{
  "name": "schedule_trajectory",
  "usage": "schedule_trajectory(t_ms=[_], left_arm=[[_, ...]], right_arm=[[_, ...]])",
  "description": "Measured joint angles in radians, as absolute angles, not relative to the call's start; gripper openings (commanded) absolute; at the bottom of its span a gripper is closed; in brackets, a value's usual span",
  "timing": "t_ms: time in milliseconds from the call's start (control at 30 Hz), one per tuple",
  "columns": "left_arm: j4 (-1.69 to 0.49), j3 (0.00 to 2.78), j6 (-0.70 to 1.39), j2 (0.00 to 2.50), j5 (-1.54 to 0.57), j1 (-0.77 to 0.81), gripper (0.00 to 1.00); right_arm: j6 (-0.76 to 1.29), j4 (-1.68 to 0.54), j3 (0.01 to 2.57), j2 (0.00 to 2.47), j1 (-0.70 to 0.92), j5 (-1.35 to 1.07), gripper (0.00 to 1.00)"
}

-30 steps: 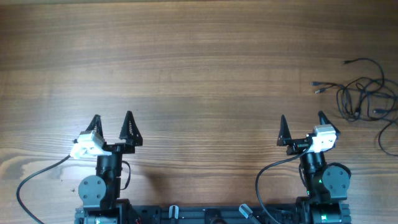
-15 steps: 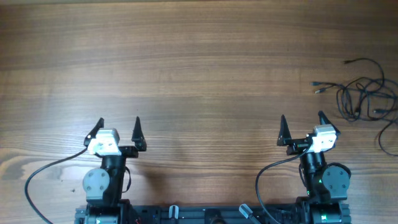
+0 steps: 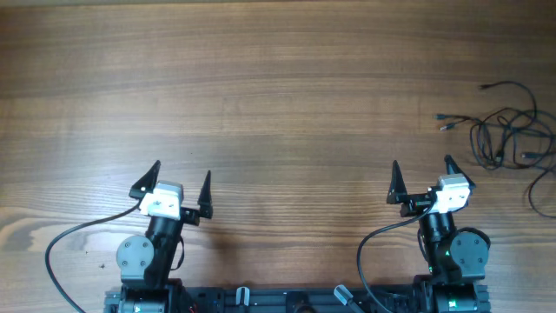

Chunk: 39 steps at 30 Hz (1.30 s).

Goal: Untangle cables

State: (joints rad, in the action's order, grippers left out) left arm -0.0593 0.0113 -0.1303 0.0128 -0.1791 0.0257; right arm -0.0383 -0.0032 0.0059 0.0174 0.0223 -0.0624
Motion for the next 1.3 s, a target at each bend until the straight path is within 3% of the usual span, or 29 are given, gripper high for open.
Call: schedule_trajectory(t_ms=[1300], left_arm=[[-0.056, 0.011, -0.156, 0.013, -0.209, 0.050, 1.00]], right_arm=[[-0.038, -0.003, 0.006, 0.017, 0.022, -0.062, 1.00]])
